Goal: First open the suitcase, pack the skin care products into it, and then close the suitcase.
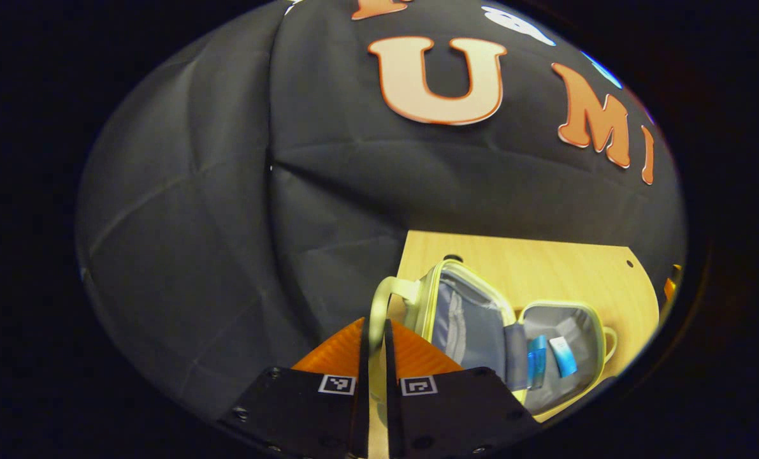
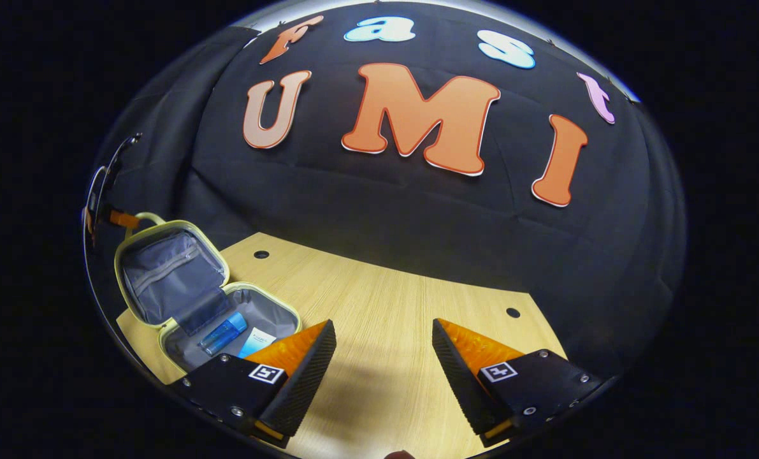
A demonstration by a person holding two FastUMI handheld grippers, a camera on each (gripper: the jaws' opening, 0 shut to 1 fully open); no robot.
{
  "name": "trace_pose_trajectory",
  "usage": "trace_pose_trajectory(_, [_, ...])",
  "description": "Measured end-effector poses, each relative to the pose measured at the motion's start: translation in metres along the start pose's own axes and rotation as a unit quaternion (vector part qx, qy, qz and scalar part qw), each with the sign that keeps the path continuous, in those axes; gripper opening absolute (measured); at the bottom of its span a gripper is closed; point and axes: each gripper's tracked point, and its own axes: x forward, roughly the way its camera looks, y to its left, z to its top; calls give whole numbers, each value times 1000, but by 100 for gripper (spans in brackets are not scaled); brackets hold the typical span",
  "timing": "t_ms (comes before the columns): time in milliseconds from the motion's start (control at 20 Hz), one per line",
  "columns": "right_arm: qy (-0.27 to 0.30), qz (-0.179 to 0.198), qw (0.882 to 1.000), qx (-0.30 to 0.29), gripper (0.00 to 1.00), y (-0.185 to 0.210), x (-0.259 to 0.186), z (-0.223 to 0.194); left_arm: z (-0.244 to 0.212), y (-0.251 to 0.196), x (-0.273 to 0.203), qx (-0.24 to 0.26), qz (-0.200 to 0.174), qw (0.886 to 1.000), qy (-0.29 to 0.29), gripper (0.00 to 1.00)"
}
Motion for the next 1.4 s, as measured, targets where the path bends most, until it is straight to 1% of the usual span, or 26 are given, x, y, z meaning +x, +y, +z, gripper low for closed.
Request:
trace_pose_trajectory(150, [-12,14,1000,-21,96,-6,-3,4,20,-32,-19,10,-9,1000,-22,11])
trace_pose_trajectory(200, [-20,16,999,-30,96,-12,-3,8,26,-40,-25,8,-9,1000,-28,11])
trace_pose_trajectory(350, [-36,25,998,-46,96,-20,-9,13,37,-73,-46,-6,-29,999,-44,11])
trace_pose_trajectory(500, [-44,29,998,-45,96,-33,-11,12,47,-110,-67,-2,-47,997,-59,12])
trace_pose_trajectory(800, [-44,30,998,-43,96,-64,-16,2,60,-185,-91,32,-75,994,-70,11])
trace_pose_trajectory(1000, [-45,27,998,-40,96,-87,-20,-5,57,-229,-98,43,-88,993,-72,11])
trace_pose_trajectory(1150, [-42,26,998,-36,96,-103,-22,-13,54,-254,-98,67,-76,992,-72,12])
trace_pose_trajectory(1300, [-43,25,998,-35,96,-119,-24,-19,46,-289,-104,72,-91,991,-70,11])
trace_pose_trajectory(1400, [-45,24,998,-34,96,-130,-26,-20,37,-312,-106,85,-96,989,-67,11])
